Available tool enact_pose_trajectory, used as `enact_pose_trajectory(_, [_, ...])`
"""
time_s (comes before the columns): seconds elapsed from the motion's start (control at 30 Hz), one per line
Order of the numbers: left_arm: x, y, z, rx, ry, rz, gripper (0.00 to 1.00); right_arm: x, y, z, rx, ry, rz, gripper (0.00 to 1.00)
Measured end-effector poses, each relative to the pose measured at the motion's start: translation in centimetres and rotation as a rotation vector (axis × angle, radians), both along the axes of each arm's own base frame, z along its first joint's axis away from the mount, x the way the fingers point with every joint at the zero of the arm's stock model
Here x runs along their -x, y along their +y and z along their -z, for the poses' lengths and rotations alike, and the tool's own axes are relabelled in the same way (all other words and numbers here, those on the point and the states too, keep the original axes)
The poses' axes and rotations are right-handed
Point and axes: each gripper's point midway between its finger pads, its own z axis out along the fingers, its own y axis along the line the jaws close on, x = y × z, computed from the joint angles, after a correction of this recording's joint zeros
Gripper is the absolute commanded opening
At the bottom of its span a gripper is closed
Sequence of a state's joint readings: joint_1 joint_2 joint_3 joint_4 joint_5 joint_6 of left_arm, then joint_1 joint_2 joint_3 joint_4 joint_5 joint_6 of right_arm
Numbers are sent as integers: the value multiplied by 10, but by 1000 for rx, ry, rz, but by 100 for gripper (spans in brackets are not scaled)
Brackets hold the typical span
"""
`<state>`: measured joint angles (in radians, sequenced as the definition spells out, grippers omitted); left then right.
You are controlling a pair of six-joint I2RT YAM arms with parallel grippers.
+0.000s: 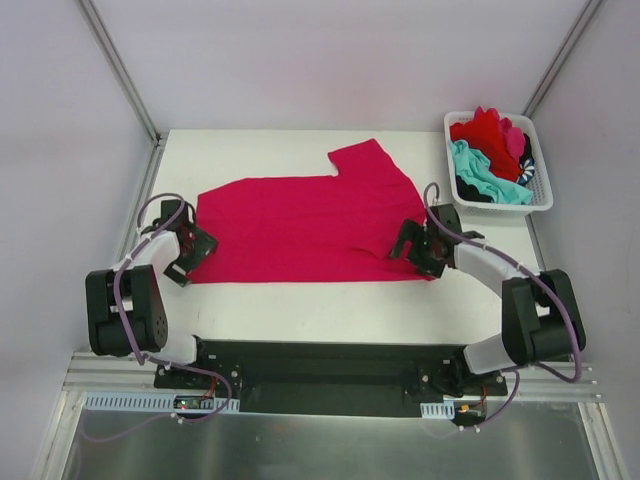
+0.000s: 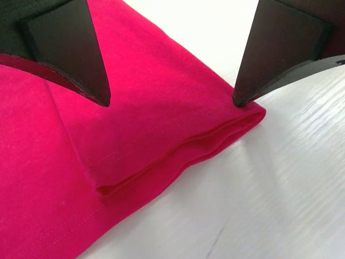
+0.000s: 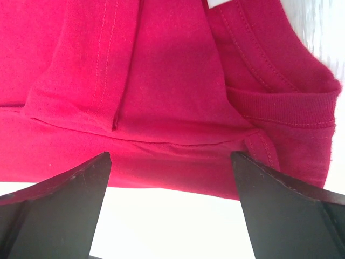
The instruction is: Fold and stack the t-shirts
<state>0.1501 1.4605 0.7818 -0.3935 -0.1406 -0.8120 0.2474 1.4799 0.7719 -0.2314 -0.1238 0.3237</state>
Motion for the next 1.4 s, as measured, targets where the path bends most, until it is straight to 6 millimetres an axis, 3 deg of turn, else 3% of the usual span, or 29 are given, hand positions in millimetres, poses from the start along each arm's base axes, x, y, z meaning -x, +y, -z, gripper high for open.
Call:
enact_pose_trajectory(0.3, [45, 4, 2, -17, 67, -41, 99, 48, -6, 1, -5, 28, 17, 100])
enact_pose_trajectory(0.47, [56, 8, 3, -36, 100, -56, 99, 68, -10, 2, -9, 34, 37, 100])
enact_pose_trajectory(0.8, [73, 14, 10, -67, 126, -89, 99, 83, -15, 2, -6, 3, 62, 100])
enact_pose_trajectory(0.97, [76, 13, 0, -71, 104, -73, 99, 91, -19, 2, 32, 38, 43, 100])
enact_pose_trajectory(1.03, [72, 13, -15, -78, 71, -60, 99, 99, -24, -2, 63, 78, 34, 100])
enact_pose_trajectory(1.1, [58, 14, -44, -84, 10, -32, 99, 97, -26, -21, 84, 88, 26, 99])
enact_pose_trajectory(1.3, [-12, 10, -154, -81, -306, 75, 99, 36, -16, -119, 44, -167, 65, 100])
enact_pose_trajectory(1.4, [-30, -4, -180, -46, -393, 141, 99, 24, -11, -130, 0, -212, 110, 98])
